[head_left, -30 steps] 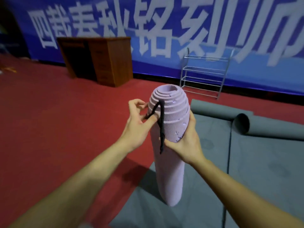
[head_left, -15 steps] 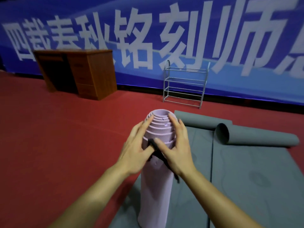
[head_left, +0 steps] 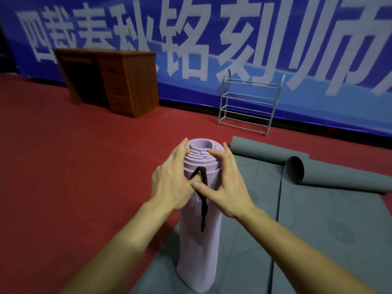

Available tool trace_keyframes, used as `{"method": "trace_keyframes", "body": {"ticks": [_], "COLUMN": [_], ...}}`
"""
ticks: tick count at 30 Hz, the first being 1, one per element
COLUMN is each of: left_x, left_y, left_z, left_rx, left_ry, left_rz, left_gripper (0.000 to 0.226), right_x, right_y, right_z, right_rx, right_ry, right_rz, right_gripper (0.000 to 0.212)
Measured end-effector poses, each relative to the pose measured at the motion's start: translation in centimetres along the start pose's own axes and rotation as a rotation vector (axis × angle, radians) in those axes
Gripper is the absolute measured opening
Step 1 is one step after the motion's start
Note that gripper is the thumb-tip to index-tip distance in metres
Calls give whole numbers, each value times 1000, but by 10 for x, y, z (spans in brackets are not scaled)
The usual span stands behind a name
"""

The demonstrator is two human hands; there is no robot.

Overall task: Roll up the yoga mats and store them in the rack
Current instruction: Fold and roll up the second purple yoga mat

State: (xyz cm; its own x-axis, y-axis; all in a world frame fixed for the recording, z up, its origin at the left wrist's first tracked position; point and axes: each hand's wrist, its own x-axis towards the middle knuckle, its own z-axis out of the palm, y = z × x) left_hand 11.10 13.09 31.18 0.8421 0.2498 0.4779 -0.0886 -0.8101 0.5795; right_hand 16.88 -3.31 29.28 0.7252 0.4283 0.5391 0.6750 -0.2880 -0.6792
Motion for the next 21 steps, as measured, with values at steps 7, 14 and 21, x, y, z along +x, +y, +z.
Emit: {"method": "trace_keyframes", "body": {"ticks": [7, 14, 21], "left_x": [-12, -16, -17], "left_y": [-4, 6, 8], "left_z": [-19, -11, -5], "left_rx": [23, -52, -84], "left_ry": [-33, 52, 54], "left_rz": [43, -32, -55], "left_gripper": [71, 61, 49], "right_x": [-8, -26, -32], "right_y": [-10, -22, -21], "right_z": [-8, -9, 10], "right_rx": [-165, -328, -157], "right_ry": [-19, -58, 186], "right_rz": [-6, -40, -2], "right_gripper": [69, 93, 39]}}
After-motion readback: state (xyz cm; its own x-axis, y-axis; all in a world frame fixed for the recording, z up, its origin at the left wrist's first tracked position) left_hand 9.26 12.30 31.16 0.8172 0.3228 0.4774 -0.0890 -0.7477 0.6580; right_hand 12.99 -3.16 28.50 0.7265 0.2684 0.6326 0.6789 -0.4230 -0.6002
